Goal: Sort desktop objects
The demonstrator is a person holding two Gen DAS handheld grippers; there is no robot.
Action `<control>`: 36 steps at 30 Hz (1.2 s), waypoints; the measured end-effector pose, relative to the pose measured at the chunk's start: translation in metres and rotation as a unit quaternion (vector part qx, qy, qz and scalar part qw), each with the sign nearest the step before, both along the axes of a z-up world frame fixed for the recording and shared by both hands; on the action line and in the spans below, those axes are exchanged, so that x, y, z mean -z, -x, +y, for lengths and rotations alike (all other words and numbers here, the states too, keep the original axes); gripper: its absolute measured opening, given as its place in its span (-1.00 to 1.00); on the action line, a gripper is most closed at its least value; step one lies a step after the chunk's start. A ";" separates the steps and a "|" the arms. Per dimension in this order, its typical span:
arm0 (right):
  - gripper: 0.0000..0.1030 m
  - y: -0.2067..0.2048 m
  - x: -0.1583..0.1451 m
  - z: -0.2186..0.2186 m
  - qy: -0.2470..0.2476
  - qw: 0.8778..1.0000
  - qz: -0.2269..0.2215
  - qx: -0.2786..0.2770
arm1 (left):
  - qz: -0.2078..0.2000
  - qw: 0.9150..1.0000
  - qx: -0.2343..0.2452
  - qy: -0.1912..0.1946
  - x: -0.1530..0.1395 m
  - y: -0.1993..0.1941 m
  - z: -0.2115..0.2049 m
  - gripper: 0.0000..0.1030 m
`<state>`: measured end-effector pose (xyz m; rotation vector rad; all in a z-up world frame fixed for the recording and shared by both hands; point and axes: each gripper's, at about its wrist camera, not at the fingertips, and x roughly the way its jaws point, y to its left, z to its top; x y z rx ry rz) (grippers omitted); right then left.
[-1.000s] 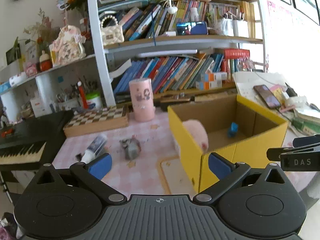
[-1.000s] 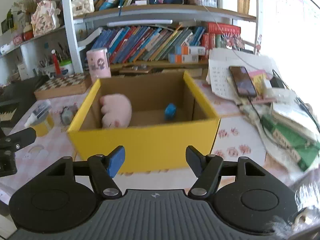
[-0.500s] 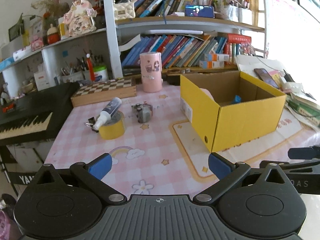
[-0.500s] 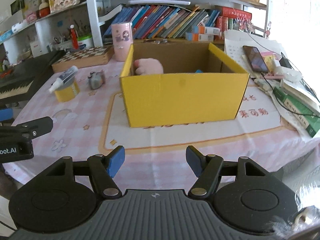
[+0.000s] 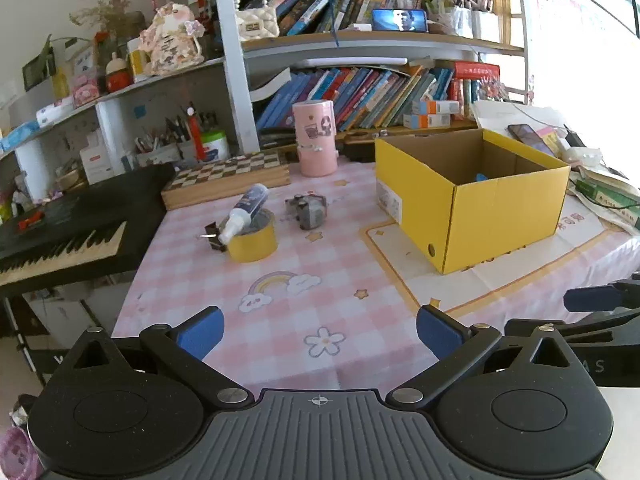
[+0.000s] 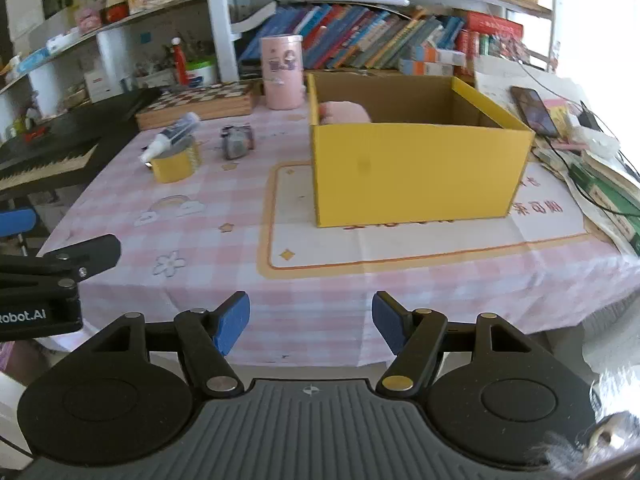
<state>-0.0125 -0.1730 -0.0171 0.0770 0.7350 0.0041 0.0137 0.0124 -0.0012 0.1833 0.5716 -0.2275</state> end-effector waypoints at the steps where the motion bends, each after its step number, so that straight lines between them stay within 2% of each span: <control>1: 0.28 0.001 -0.001 0.003 0.002 1.000 -0.002 -0.004 | 0.000 1.000 -0.002 0.005 0.000 0.000 0.004 1.00; 4: 0.28 0.001 -0.004 0.012 0.006 1.000 -0.010 -0.015 | -0.005 1.000 -0.014 0.014 -0.002 0.000 0.013 1.00; 11: 0.28 -0.002 -0.008 0.031 0.011 0.999 -0.019 -0.043 | -0.016 0.999 -0.030 0.008 -0.005 0.003 0.027 1.00; 20: 0.27 -0.010 -0.015 0.054 0.021 0.997 -0.030 -0.072 | -0.010 0.999 -0.044 -0.004 -0.001 0.003 0.044 1.00; 28: 0.25 -0.012 -0.020 0.069 0.035 0.995 -0.039 -0.090 | -0.007 0.998 -0.062 0.012 -0.002 -0.001 0.058 1.00; 36: 0.24 -0.025 -0.018 0.073 0.034 0.994 -0.044 -0.098 | -0.006 0.997 -0.073 0.011 0.001 -0.012 0.060 1.00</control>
